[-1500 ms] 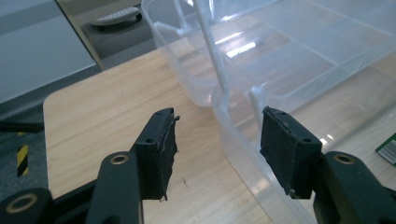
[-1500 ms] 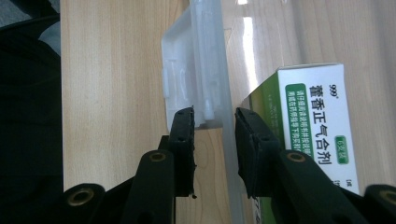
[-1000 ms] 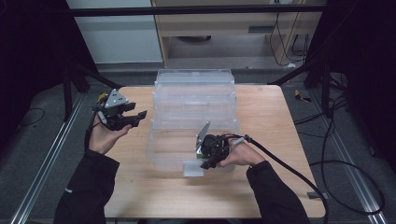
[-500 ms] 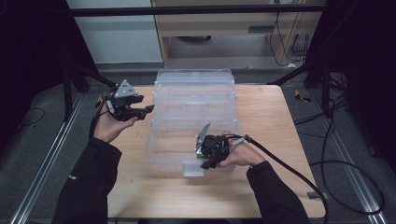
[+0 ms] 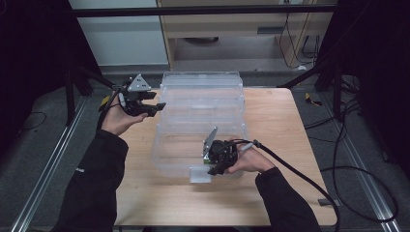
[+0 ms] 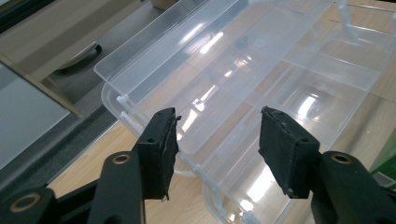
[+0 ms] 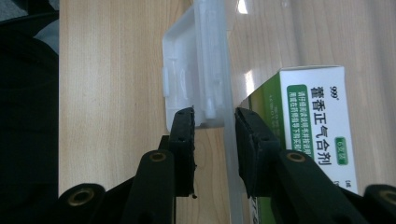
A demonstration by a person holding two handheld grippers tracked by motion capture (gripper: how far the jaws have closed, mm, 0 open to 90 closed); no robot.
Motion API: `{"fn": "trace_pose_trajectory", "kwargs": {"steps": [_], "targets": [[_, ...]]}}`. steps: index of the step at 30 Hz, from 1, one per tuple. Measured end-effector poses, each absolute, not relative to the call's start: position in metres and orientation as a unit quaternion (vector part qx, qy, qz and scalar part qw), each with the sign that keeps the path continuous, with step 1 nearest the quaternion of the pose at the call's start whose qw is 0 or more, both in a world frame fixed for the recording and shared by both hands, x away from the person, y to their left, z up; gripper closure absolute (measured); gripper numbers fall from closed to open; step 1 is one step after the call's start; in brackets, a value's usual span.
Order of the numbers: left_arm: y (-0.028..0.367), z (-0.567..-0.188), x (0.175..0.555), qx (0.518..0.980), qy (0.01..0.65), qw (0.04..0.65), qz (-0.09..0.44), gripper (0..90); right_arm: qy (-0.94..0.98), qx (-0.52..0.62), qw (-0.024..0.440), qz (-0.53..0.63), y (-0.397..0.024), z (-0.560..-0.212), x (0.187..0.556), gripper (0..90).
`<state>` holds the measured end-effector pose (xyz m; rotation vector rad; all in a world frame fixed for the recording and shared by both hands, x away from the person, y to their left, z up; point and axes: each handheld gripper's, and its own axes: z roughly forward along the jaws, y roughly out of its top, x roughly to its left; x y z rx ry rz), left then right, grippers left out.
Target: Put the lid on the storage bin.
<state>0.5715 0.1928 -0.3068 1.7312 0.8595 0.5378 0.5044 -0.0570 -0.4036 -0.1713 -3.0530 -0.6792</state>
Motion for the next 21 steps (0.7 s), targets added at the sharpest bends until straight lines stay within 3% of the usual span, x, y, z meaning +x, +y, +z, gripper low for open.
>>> {"fn": "trace_pose_trajectory", "kwargs": {"steps": [21], "targets": [[0.185,-0.298,0.594,0.770,0.324,0.512,0.200,46.7,-0.975,-0.053,0.006,-0.216,-0.057,-0.403,0.505,69.3]]}}
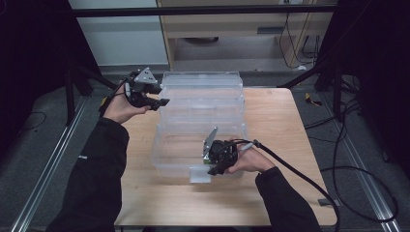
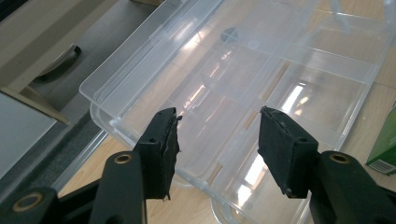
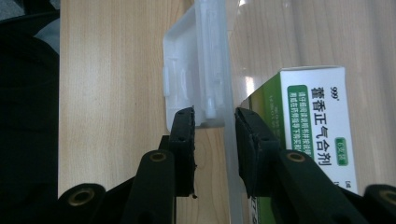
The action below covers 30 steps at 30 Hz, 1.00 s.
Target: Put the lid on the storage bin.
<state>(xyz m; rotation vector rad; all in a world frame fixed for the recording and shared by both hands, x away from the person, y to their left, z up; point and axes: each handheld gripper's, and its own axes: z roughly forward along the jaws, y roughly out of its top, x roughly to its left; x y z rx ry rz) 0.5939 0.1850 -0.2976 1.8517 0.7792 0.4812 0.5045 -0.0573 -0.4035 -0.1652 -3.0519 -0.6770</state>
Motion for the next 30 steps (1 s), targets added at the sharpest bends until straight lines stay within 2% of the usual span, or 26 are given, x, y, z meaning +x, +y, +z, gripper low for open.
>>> {"fn": "trace_pose_trajectory", "kwargs": {"steps": [30], "targets": [[0.151,-0.303,0.618,0.807,0.301,0.472,0.187,45.9,-0.974,-0.051,0.009,-0.219,-0.058,-0.404,0.505,69.5]]}}
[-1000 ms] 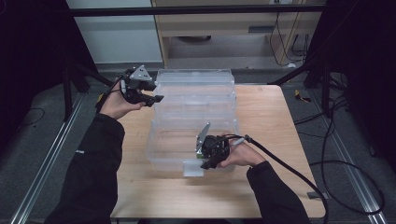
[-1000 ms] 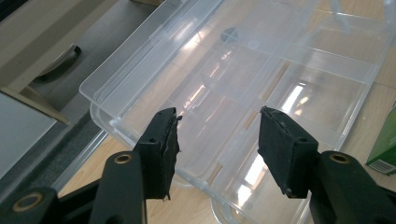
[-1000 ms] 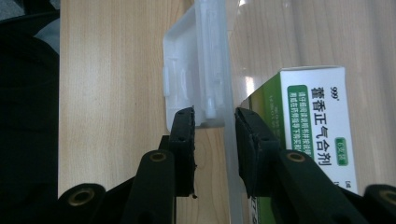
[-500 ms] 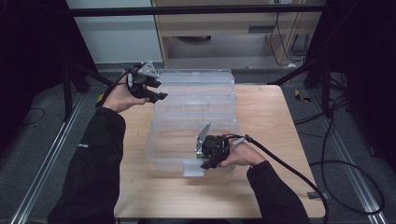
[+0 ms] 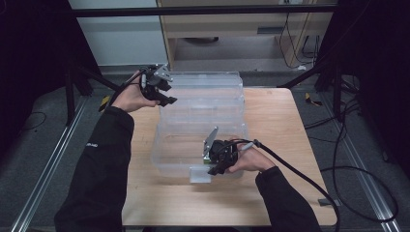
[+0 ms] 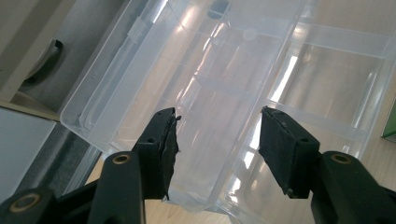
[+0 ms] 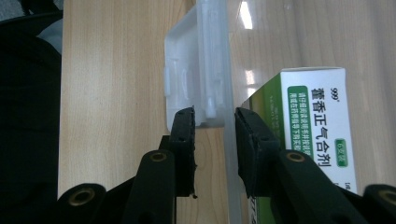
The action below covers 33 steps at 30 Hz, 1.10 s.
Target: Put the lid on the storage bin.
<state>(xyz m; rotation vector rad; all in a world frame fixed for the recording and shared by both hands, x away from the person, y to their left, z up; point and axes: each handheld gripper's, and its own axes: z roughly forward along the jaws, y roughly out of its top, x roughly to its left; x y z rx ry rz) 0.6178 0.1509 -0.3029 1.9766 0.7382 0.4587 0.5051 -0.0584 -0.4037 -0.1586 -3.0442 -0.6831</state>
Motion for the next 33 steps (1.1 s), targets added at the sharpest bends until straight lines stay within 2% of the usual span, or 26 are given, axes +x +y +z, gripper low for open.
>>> {"fn": "trace_pose_trajectory", "kwargs": {"steps": [33], "targets": [[0.125,-0.332,0.630,0.833,0.275,0.456,0.149,57.8,-0.974,-0.046,0.012,-0.220,-0.058,-0.404,0.507,69.5]]}}
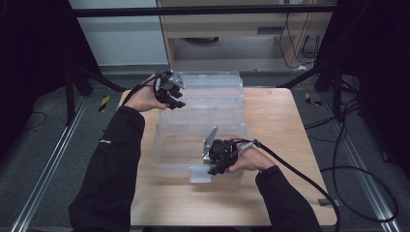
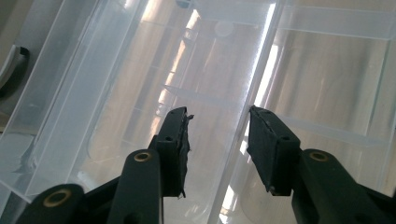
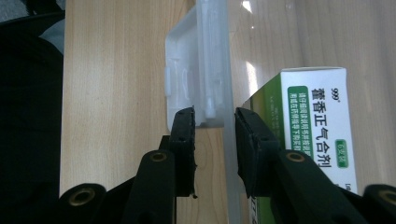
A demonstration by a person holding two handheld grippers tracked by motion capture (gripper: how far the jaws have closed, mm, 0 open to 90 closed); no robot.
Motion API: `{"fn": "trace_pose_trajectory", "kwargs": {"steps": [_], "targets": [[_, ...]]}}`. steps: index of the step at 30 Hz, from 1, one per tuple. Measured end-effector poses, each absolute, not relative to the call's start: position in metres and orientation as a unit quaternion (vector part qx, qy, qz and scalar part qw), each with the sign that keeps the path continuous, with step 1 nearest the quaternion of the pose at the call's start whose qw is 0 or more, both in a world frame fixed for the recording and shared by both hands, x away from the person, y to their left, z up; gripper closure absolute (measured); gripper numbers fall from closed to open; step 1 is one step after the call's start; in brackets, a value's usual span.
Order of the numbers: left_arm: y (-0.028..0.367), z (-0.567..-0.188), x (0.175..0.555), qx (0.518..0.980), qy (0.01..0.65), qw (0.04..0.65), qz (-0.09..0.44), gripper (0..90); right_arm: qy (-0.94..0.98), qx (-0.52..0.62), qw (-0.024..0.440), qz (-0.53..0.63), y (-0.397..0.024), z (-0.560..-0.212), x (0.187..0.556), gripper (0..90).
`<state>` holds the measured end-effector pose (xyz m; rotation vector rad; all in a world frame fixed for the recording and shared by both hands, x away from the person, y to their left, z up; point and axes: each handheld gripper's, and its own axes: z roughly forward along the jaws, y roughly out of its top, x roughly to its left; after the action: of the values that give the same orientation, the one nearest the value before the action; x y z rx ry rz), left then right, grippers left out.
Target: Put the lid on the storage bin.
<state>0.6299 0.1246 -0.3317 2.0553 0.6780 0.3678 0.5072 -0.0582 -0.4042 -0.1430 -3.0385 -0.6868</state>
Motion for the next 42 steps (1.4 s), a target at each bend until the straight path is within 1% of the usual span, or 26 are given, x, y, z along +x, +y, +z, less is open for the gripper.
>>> {"fn": "trace_pose_trajectory", "kwargs": {"steps": [11,23,25,28,33,37,38,39,40,41,42], "targets": [[0.115,-0.337,0.629,0.833,0.283,0.455,0.139,64.9,-0.974,-0.046,0.011,-0.220,-0.058,-0.404,0.507,69.5],[0.110,-0.339,0.628,0.842,0.258,0.450,0.150,66.2,-0.975,-0.049,0.010,-0.219,-0.058,-0.404,0.506,69.5],[0.111,-0.338,0.627,0.842,0.259,0.450,0.146,68.1,-0.974,-0.048,0.010,-0.219,-0.058,-0.404,0.506,69.5],[0.112,-0.337,0.626,0.840,0.261,0.454,0.139,74.3,-0.975,-0.049,0.010,-0.219,-0.058,-0.404,0.506,69.6],[0.115,-0.336,0.625,0.848,0.250,0.445,0.142,76.7,-0.975,-0.049,0.009,-0.218,-0.058,-0.404,0.506,69.5],[0.118,-0.334,0.625,0.866,0.228,0.421,0.146,78.0,-0.975,-0.050,0.009,-0.218,-0.058,-0.404,0.506,69.5],[0.120,-0.332,0.626,0.876,0.213,0.405,0.149,78.2,-0.975,-0.050,0.009,-0.218,-0.058,-0.404,0.506,69.5],[0.123,-0.330,0.628,0.890,0.192,0.383,0.154,78.6,-0.974,-0.051,0.009,-0.219,-0.058,-0.404,0.506,69.5],[0.129,-0.322,0.632,0.921,0.142,0.325,0.164,79.2,-0.974,-0.051,0.009,-0.218,-0.058,-0.404,0.506,69.5],[0.131,-0.318,0.634,0.932,0.117,0.297,0.169,79.9,-0.974,-0.052,0.008,-0.218,-0.058,-0.404,0.506,69.6],[0.131,-0.317,0.634,0.935,0.111,0.291,0.169,80.5,-0.975,-0.051,0.008,-0.218,-0.058,-0.404,0.506,69.6]]}}
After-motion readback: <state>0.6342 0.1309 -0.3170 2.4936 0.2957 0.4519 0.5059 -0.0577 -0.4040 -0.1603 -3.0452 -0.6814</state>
